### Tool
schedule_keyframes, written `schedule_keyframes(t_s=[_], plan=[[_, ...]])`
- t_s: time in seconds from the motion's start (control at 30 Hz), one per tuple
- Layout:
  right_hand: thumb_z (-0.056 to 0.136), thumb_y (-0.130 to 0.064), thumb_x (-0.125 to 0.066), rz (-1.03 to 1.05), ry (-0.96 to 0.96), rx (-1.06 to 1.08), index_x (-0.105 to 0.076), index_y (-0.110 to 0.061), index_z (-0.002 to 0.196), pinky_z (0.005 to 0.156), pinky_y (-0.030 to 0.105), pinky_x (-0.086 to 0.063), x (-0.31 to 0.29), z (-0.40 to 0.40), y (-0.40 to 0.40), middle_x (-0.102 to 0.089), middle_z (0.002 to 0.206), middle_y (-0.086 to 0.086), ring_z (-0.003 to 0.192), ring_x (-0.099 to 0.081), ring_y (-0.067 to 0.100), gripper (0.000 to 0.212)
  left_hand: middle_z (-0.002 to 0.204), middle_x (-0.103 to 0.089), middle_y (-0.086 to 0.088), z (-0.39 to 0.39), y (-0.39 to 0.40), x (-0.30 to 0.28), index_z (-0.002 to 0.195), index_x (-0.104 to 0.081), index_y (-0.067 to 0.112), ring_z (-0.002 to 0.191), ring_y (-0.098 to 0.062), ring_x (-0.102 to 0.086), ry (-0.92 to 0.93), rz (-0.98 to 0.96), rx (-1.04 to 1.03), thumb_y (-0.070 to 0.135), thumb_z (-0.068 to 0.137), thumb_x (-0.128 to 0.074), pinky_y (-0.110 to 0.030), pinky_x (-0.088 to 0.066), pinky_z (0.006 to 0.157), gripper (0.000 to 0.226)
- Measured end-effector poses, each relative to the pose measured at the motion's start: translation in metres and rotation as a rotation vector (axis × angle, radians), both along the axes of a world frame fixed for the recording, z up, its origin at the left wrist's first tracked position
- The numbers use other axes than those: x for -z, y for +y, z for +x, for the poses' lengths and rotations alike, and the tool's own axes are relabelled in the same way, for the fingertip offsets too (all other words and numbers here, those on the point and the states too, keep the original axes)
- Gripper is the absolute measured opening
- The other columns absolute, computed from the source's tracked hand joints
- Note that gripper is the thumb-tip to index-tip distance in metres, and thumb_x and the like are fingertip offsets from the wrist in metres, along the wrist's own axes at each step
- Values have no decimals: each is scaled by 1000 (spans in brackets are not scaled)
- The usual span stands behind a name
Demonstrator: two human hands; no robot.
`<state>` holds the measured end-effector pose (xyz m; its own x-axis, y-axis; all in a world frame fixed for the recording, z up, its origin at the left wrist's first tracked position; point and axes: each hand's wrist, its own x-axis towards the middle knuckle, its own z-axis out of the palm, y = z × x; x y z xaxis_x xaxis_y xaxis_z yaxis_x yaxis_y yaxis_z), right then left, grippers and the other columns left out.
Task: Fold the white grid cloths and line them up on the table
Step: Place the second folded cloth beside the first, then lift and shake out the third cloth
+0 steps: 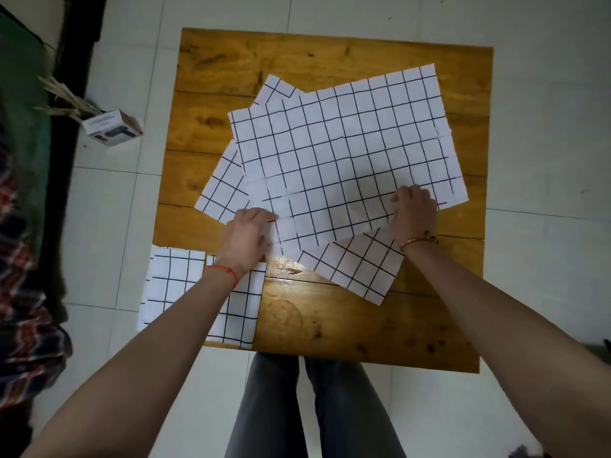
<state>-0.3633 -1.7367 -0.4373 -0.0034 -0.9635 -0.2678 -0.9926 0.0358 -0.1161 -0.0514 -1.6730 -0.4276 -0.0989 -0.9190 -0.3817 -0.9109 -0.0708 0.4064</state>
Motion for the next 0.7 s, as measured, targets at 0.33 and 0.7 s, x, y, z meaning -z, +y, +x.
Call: schedule_keyframes(t_s=[0.33, 0.7], plan=[[85, -16, -62, 43, -435, -332, -57, -11, 97, 85, 34, -44, -11, 126, 48, -57, 99, 5, 95, -52, 22, 14, 126, -59, -5, 35, -29, -6, 126, -59, 20, 118, -30, -46, -46, -67, 68, -8, 75, -52, -45, -43, 97, 59], [79, -38, -68, 246, -257, -359, -47, -10, 115, 92, 34, -39, 16, 184, 48, -50, 117, 9, 107, -45, 24, 50, 134, -52, -4, 84, -93, 4, 131, -51, 19, 122, -29, -43, -115, -143, 199, -8, 78, -56, -45, -44, 94, 59]])
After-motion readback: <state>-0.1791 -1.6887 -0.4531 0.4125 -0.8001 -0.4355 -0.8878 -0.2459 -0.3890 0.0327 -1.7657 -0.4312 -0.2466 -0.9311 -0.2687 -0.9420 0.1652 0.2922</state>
